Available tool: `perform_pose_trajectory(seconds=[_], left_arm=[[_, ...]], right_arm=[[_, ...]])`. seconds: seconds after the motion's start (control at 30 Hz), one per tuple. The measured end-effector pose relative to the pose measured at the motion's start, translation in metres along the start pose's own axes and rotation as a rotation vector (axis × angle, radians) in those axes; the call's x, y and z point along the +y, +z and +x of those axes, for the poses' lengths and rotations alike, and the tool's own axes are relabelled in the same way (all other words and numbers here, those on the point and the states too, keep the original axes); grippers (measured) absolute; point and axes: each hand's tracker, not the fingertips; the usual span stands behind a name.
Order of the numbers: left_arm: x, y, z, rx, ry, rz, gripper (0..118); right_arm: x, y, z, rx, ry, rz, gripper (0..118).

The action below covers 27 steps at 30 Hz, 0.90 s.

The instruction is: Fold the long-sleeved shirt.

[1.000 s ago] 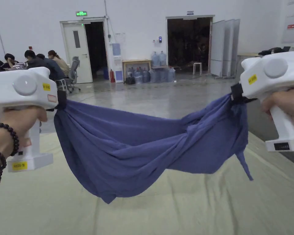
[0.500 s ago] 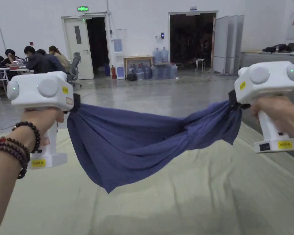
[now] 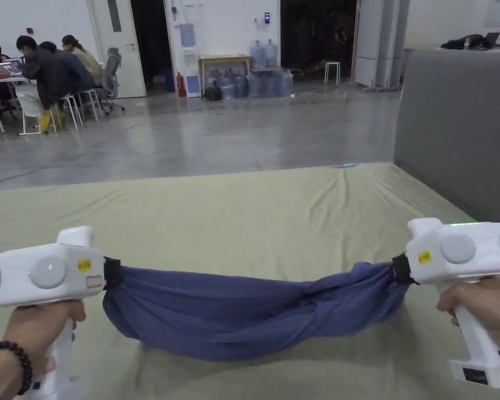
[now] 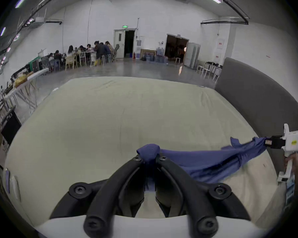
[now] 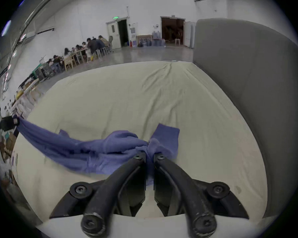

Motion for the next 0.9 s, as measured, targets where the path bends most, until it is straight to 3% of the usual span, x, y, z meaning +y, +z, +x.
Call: perform_pose_trajectory(seconds=[0.1,0.23,0.4,0.63,0.67,0.7,0.73,0.77,0.8,0.9], left_arm=[[-0.052,0.037,-0.005,-0.03,-0.058,-0.027,2],[-0.138,0.068,-0.006,-0.03,-0.104,-0.147,3],[-0.219,0.084,-0.009,-0.032,-0.107,-0.259,2],[-0.221,0.094,-0.009,-0.045,-0.099,-0.198,2],[-0.216,0.097,-0.01,-0.065,-0.081,-0.177,3],[-0.212,0.104,-0.01,-0.071,-0.076,-0.172,25],[-0.207,0.11,-0.007,-0.049,-0.08,-0.165,63],[-0.204,0.115,-0.006,-0.04,-0.08,-0.155,105],[-0.203,0.126,-0.008,-0.064,-0.069,-0.052,116],[-0.205,0.135,-0.015,-0.068,-0.072,-0.094,115]], right_arm=[[-0.054,0.028,0.009,0.043,0.022,-0.022,3],[-0.142,0.057,0.013,0.119,-0.054,-0.135,3],[-0.217,0.049,0.011,0.077,0.058,-0.3,3],[-0.223,0.037,0.01,0.058,0.022,-0.318,5],[-0.221,0.042,0.011,0.055,0.016,-0.311,14],[-0.218,0.049,0.012,0.034,0.005,-0.285,48],[-0.215,0.06,0.014,0.001,-0.003,-0.243,81],[-0.216,0.073,0.014,-0.002,0.0,-0.202,103],[-0.213,0.088,0.015,0.004,-0.001,-0.146,104],[-0.209,0.119,0.019,-0.016,-0.068,-0.106,102]])
